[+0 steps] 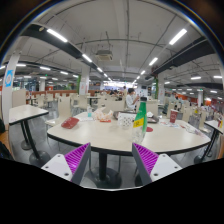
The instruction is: Pour water
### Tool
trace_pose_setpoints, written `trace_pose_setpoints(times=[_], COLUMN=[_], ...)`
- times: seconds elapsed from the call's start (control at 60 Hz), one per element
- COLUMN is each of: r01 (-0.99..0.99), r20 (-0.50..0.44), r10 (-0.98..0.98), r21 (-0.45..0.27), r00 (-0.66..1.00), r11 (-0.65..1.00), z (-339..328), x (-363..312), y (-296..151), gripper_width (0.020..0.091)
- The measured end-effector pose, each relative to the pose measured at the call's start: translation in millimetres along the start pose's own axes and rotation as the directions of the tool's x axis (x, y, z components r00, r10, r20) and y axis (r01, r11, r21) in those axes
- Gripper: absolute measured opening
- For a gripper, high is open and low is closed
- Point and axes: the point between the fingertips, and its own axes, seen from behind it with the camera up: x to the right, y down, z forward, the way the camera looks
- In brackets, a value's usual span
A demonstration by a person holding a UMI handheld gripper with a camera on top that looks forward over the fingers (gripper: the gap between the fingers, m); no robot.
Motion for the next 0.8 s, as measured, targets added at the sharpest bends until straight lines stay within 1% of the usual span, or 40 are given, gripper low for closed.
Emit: trace_pose_setpoints(times=[0.017, 0.033, 0.1, 0.117, 0.133, 0.283, 0.3, 0.317, 0.45, 0.55, 0.617, 0.75, 0.8], r01=[0.001, 0.001, 0.0, -0.001, -0.005, -0.02, -0.022, -0.024, -0.026, -0.023, -0.024, -0.027, -0.031], r20=[-0.002, -0.005, -0.022, -0.025, -0.026, -0.032, -0.038, -0.038, -0.062, -0.095, -0.129, -0.16, -0.164], r10=[-0.001, -0.001, 0.0, 0.001, 0.005, 0.02, 0.023, 0.025, 0.026, 0.027, 0.03, 0.036, 0.044], r21=[0.003, 0.005, 0.011, 0.013, 0.01, 0.006, 0.008, 0.009, 0.007, 0.037, 0.043, 0.057, 0.08], r00=[1.0, 1.0, 1.0, 1.0, 1.0, 0.999, 0.999, 0.999, 0.998, 0.995, 0.991, 0.986, 0.985], r11=[1.0, 1.0, 1.0, 1.0, 1.0, 1.0, 1.0, 1.0, 1.0, 0.999, 0.999, 0.998, 0.996], z=[-0.1, -18.0, -18.4, 1.5, -9.7, -4.6, 8.8, 10.2, 35.9, 66.6, 92.6, 146.4, 164.7], x=[0.1, -11.9, -10.0, 2.4, 5.7, 16.2, 8.3, 22.8, 53.3, 83.2, 105.2, 127.1, 130.1], y=[-0.5, -5.5, -8.0, -2.0, -8.9, -17.1, -9.7, -12.7, -18.7, -27.0, -30.8, -36.8, -41.3], gripper_width=[0.0835, 0.0833, 0.0835, 0.0834, 0.0832, 0.0834, 0.0835, 0.0835, 0.0833, 0.0834, 0.0836, 0.0842, 0.084])
